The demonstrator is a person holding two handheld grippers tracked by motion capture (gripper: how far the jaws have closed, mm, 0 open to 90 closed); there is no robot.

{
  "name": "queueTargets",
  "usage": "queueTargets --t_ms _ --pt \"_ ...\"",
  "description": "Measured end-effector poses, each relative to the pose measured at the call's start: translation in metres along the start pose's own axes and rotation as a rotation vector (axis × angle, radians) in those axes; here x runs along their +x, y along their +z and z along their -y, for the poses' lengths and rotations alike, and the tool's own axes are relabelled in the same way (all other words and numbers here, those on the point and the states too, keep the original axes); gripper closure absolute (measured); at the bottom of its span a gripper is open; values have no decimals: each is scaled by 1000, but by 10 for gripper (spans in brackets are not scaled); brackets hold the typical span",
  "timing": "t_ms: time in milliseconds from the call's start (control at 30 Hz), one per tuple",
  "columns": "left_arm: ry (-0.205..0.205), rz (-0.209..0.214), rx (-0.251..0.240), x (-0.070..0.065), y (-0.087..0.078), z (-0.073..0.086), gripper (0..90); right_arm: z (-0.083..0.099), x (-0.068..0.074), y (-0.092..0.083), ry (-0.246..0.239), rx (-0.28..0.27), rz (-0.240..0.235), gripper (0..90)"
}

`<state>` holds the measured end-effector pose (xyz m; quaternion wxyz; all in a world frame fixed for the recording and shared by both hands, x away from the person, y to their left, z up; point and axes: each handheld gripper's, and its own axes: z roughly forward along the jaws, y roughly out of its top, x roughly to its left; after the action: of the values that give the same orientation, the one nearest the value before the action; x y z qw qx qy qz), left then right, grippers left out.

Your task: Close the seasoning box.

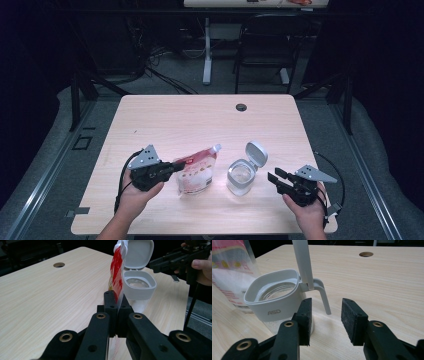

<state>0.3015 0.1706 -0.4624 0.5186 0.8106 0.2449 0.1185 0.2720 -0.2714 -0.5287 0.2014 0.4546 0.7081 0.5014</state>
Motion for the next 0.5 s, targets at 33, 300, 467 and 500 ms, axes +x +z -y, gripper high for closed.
queueTargets --t_ms 33,300,467,500 --pt "6 -5 1 1 -1 1 898 0 0 0 -3 -1 -4 608" --pt "18 -33 3 9 -8 1 838 -2 4 0 -46 6 -25 637" --pt "-4 -23 -16 9 -11 3 756 -2 4 0 -54 5 -35 640" --pt "-6 -16 -16 9 -11 3 756 -2 4 0 -54 5 -35 640"
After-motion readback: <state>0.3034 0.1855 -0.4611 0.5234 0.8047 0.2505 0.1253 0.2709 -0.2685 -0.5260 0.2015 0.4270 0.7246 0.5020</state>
